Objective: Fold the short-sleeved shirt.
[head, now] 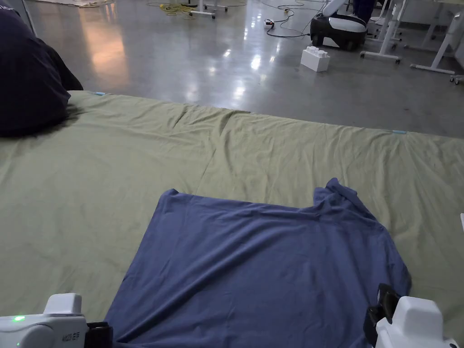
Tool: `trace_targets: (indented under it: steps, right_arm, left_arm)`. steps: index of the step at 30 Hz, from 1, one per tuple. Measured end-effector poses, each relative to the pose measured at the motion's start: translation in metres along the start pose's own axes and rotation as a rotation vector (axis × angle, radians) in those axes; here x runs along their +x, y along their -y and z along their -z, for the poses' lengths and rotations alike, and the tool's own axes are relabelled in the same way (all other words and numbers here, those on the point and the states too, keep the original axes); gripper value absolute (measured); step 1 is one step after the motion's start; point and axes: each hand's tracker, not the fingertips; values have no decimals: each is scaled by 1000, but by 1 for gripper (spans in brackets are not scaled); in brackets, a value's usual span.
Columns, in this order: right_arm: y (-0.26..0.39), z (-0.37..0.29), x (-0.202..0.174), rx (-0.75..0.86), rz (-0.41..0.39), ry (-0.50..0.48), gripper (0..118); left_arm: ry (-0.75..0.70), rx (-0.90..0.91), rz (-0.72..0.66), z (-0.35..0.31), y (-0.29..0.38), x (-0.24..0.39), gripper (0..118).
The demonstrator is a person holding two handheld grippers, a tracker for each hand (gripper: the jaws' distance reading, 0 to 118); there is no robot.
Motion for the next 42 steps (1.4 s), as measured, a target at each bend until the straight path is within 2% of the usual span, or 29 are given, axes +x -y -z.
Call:
trace_targets:
  steps: [5, 8, 9, 10, 15, 19, 22, 23, 26, 29, 31, 35, 38, 39, 41, 42]
  right_arm:
    - [6, 2, 0, -34, 9, -13, 1]
    - [9, 1, 0, -49, 13, -14, 1]
    - [10, 1, 0, -53, 12, -13, 1]
    - [11, 0, 1, -56, 12, -13, 1]
    - [17, -1, 7, -79, 17, -13, 1]
    - [18, -6, 19, -92, 15, -1, 1]
    - [22, -8, 36, -177, 4, 25, 2]
    - [25, -8, 44, -204, 9, 37, 6]
    - [41, -7, 65, -300, 53, 59, 37]
    - [62, -8, 80, -408, 59, 65, 61]
    - [78, -8, 85, -493, 59, 77, 69]
    - [104, -7, 88, -621, 86, 97, 67]
    - [119, 0, 86, -669, 105, 71, 32]
    - [122, 2, 86, -666, 107, 71, 27]
    - [122, 4, 82, -646, 126, -8, 14]
    - [120, 6, 79, -657, 100, 18, 10]
  left_arm:
    - [-39, 3, 17, 21, 4, 6, 64]
    - [-72, 16, 9, 20, 6, 14, 41]
    - [-74, 19, 13, 21, 9, 17, 22]
    - [-71, 21, 24, 20, 11, 20, 14]
    - [-34, 11, 73, 18, 6, 29, 7]
    - [-5, 38, 32, 4, 2, 19, 7]
    - [-5, 103, 48, -16, 3, 21, 7]
    - [-8, 128, 61, -22, 3, 22, 7]
    - [-14, 157, 85, -38, 2, 26, 7]
    - [-12, 166, 82, -41, 0, 26, 7]
    - [-17, 166, 83, -38, 1, 27, 7]
    - [-21, 152, 70, -32, 3, 27, 7]
    - [-37, 149, 82, -25, 5, 28, 7]
    - [-38, 144, 87, -24, 6, 27, 7]
    - [-31, 138, 87, -23, 7, 27, 7]
    - [-29, 137, 85, -22, 6, 26, 7]
